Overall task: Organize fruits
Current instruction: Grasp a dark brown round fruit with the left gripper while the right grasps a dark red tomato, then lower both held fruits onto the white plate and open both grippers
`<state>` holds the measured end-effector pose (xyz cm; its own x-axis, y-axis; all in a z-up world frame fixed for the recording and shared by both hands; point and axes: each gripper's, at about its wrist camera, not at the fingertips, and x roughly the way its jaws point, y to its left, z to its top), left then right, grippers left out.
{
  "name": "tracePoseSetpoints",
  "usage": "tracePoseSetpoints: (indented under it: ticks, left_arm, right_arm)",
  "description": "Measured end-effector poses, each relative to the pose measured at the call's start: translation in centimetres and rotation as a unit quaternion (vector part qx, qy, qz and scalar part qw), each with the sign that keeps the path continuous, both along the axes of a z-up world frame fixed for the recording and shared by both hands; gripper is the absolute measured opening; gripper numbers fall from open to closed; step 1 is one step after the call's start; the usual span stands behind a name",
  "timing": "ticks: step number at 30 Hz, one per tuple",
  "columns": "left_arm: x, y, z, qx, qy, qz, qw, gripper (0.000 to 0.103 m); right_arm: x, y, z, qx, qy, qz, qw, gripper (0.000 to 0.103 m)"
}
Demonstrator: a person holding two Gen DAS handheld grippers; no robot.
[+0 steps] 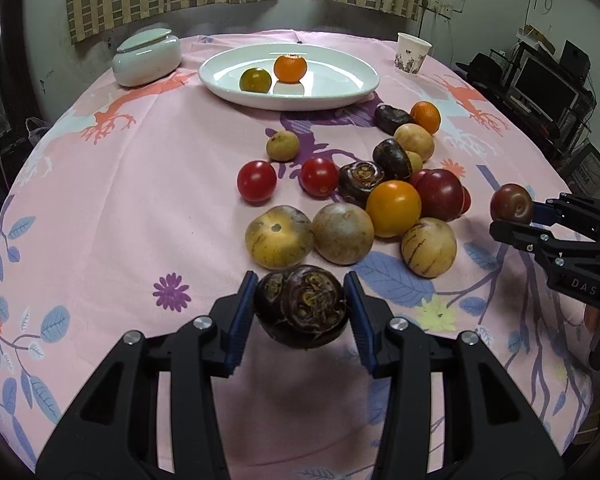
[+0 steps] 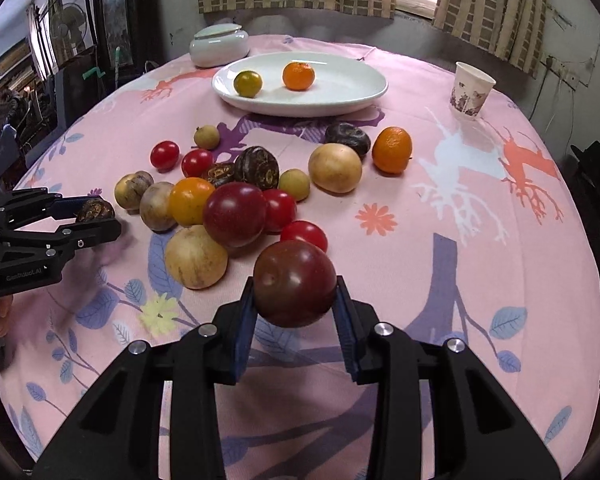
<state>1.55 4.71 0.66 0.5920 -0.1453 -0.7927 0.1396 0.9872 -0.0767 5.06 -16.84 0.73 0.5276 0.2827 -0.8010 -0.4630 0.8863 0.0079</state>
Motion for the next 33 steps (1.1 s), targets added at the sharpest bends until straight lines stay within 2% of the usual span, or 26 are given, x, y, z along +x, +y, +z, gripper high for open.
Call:
tracePoseSetpoints:
  ticks: [5,7,9,12,15,18,23,26,29,30,31,33]
  left_arm:
    - [0.8,0.1,2.8,0.01,-0.023,-0.007,0.9997,0.045]
    - [1.7,0.2,3.9,0.002,-0.026,-0.012,0.9996,0.045]
    - [3.0,0.2,5.2,-0.006,-0.032,-0.016,0.9993,0.045]
    - [5.8,0.0,7.1,0.014,-0.054,-0.005,0.9984,0.045]
    - [9.7,0.1,8.1,0.001,-0.056,0.005,0.9984,0.045]
    - [14.1,-0.3,7.7,-0.005,-0.051,0.009,0.9986,0.045]
    - [20.5,-1.0,5.2,-0.009,-0.024,0.017,0.9995,0.045]
    - [22.7,-1.4,4.2,-0.01,-0.015,0.017,0.9997,0.045]
    - [24.4,-1.4,3.5,-0.01,-0.01,0.024,0.9996,0.046]
    - [24.8,-1.2,3.3,-0.013,-0.009,0.029,0.9995,0.051]
    - [25.2,-1.0,3.3,-0.016,-0.008,0.036,0.9992,0.064]
    - [25.4,-0.3,3.5,-0.024,-0.018,0.06,0.9978,0.07]
  right_arm:
    - [0.1,-1.3,2.3,0.021,-0.023,-0.006,1.0,0.037]
    - [0.6,-1.4,3.4,0.029,-0.035,-0.005,0.999,0.037]
    - [1.5,-1.2,4.6,0.031,-0.051,-0.003,0.998,0.037]
    - [3.4,-0.4,6.4,0.033,-0.078,0.0,0.996,0.037]
    - [6.8,1.1,7.1,0.037,-0.078,0.01,0.996,0.037]
    - [10.8,3.2,6.5,0.027,-0.063,0.017,0.997,0.037]
    - [16.8,6.4,3.9,0.008,-0.028,0.026,0.999,0.038]
    - [19.3,7.7,2.2,-0.006,-0.017,0.03,0.999,0.038]
    - [21.1,7.9,1.1,0.001,-0.006,0.023,1.0,0.038]
    - [21.6,7.9,0.7,0.006,-0.002,0.019,1.0,0.038]
    - [22.0,7.9,0.3,0.009,0.005,0.015,1.0,0.038]
    - [22.7,7.9,-0.4,0.008,0.025,0.001,1.0,0.039]
